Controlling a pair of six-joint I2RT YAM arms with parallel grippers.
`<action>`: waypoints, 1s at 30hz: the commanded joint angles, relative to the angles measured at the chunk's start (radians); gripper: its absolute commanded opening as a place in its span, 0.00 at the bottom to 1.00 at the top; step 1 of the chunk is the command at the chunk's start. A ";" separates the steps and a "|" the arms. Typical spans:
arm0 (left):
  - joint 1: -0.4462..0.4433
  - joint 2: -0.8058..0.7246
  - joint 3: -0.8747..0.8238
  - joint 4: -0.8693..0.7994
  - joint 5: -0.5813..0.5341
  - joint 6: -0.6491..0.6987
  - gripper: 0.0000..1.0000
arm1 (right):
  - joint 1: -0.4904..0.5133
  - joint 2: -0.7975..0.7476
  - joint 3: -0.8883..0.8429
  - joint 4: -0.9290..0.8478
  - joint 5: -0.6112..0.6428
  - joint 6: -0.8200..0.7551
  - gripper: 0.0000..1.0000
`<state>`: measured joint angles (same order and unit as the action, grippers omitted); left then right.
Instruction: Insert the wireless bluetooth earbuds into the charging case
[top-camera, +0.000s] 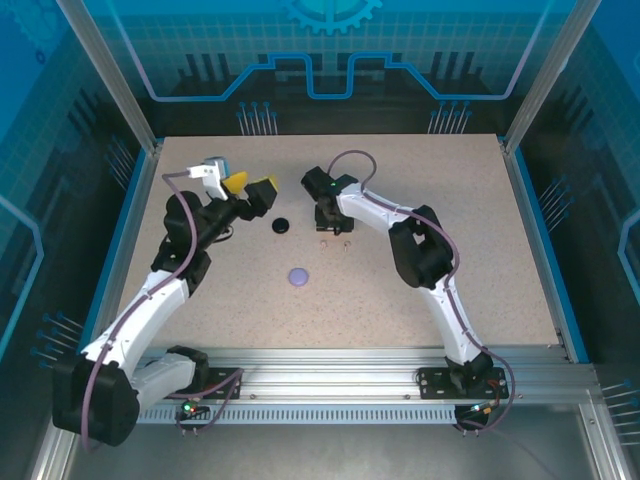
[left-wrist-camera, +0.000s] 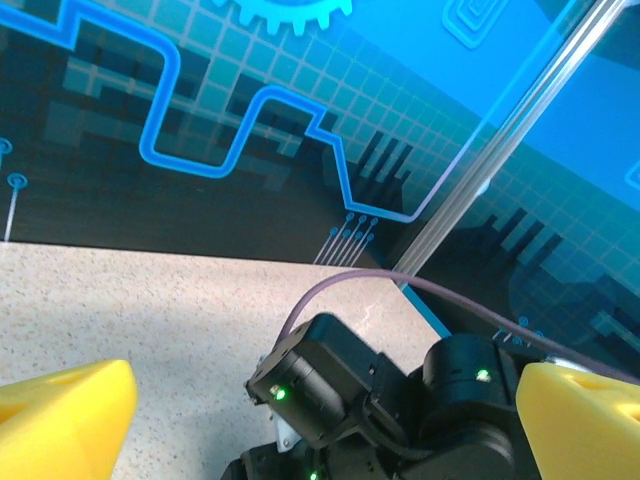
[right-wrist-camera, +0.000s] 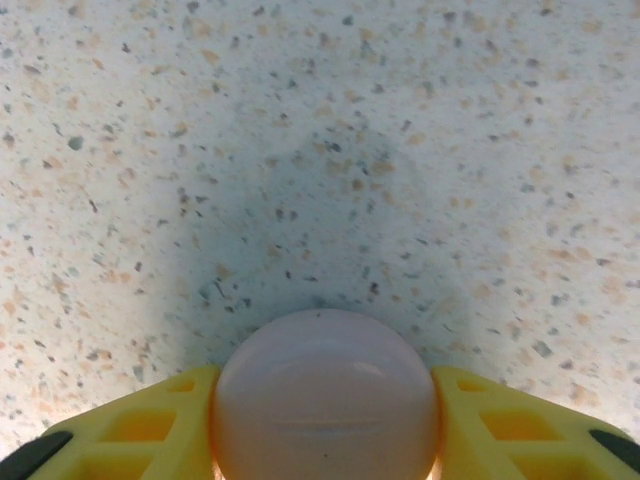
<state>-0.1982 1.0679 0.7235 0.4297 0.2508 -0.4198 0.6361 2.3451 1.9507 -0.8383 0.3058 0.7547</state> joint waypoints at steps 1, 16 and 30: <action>0.006 0.015 -0.033 0.066 0.060 -0.024 0.99 | -0.015 -0.122 -0.013 0.003 0.009 -0.019 0.35; -0.078 0.143 -0.156 0.332 0.123 -0.072 0.99 | -0.002 -0.521 -0.171 0.153 -0.082 0.110 0.33; -0.160 0.306 -0.190 0.669 0.073 -0.112 0.97 | 0.072 -0.696 -0.332 0.291 -0.033 0.343 0.33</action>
<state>-0.3450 1.3460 0.5510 0.9504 0.3443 -0.5007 0.6876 1.6928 1.6409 -0.5991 0.2371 1.0203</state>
